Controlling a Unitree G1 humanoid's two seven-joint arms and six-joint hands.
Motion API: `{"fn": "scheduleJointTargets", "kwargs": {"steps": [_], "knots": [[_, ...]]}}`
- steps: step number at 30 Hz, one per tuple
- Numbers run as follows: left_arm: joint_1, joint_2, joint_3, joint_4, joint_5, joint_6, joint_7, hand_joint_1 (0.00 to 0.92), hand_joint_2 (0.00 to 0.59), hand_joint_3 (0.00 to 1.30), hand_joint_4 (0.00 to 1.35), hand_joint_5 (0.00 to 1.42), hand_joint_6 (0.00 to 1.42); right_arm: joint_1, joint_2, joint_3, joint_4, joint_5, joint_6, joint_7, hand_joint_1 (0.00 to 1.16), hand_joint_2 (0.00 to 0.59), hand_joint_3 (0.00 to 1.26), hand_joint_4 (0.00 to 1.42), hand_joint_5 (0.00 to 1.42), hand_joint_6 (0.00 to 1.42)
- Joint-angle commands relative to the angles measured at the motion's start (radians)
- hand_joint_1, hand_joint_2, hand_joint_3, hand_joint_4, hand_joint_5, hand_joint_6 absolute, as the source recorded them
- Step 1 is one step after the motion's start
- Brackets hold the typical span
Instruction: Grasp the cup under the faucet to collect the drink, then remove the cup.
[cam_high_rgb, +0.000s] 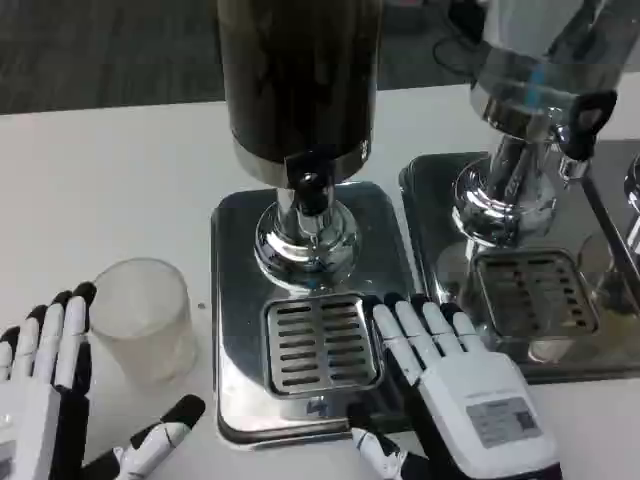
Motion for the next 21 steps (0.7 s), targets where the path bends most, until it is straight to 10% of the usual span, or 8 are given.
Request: {"fn": "scheduleJointTargets", "kwargs": {"steps": [1, 21], "knots": [[0.004, 0.004, 0.000, 0.009, -0.004, -0.016, 0.009, 0.000, 0.088, 0.00, 0.00, 0.00, 0.00, -0.004, -0.003, -0.006, 0.013, 0.032, -0.012, -0.008, 0.18, 0.407, 0.00, 0.00, 0.00, 0.00], [-0.017, 0.016, 0.049, 0.035, -0.034, -0.054, 0.021, 0.000, 0.089, 0.00, 0.00, 0.00, 0.00, -0.012, 0.035, 0.011, 0.030, 0.013, 0.034, -0.015, 0.16, 0.409, 0.00, 0.00, 0.00, 0.00]]}}
